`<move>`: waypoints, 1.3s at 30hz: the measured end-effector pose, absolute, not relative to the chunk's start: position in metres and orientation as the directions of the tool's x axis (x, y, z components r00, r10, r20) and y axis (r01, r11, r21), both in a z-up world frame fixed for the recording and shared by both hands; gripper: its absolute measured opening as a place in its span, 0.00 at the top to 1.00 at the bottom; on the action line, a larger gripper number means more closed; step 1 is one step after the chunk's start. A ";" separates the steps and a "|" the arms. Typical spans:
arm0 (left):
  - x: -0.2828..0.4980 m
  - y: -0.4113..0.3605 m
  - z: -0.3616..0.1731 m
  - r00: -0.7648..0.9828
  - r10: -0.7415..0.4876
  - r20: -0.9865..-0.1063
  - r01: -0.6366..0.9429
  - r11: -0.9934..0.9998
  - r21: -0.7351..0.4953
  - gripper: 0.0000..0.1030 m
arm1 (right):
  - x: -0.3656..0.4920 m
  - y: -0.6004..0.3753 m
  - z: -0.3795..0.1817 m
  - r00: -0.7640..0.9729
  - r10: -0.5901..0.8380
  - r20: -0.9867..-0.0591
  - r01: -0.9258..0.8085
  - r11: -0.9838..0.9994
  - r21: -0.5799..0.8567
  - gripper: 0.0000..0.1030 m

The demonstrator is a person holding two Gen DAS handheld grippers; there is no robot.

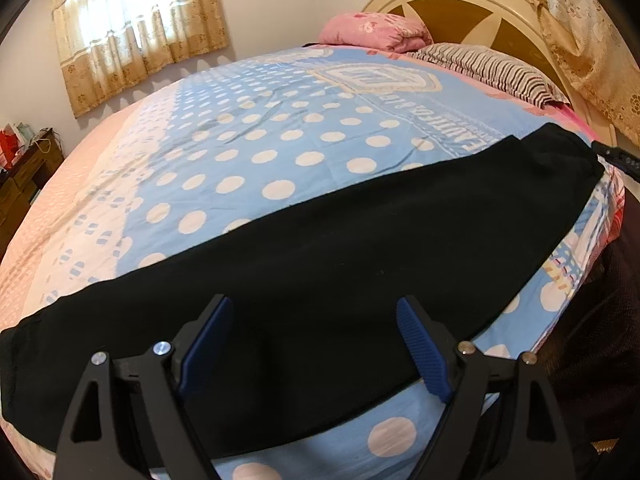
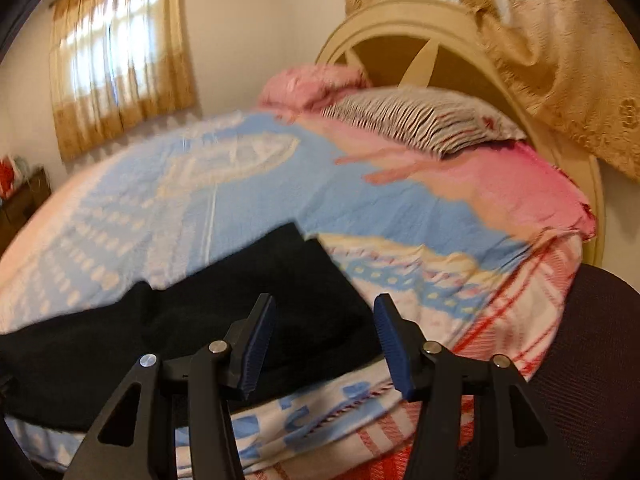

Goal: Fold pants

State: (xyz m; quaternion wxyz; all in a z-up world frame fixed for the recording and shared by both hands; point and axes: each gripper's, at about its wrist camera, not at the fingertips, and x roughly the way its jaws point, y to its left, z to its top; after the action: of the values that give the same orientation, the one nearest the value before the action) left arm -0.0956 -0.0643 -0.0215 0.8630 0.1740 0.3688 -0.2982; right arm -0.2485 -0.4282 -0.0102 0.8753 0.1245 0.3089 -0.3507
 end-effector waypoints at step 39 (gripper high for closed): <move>-0.059 0.094 -0.011 0.778 -0.087 -0.623 0.214 0.968 0.132 0.16 | -0.044 -0.196 0.023 0.700 0.383 -0.603 -0.232 0.920 0.315 0.61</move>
State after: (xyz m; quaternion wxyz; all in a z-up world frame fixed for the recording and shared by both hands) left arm -0.0586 0.0944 -0.0114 0.9377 0.0981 0.3236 -0.0802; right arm -0.0436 -0.1964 0.0227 0.9156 0.1077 0.3492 0.1679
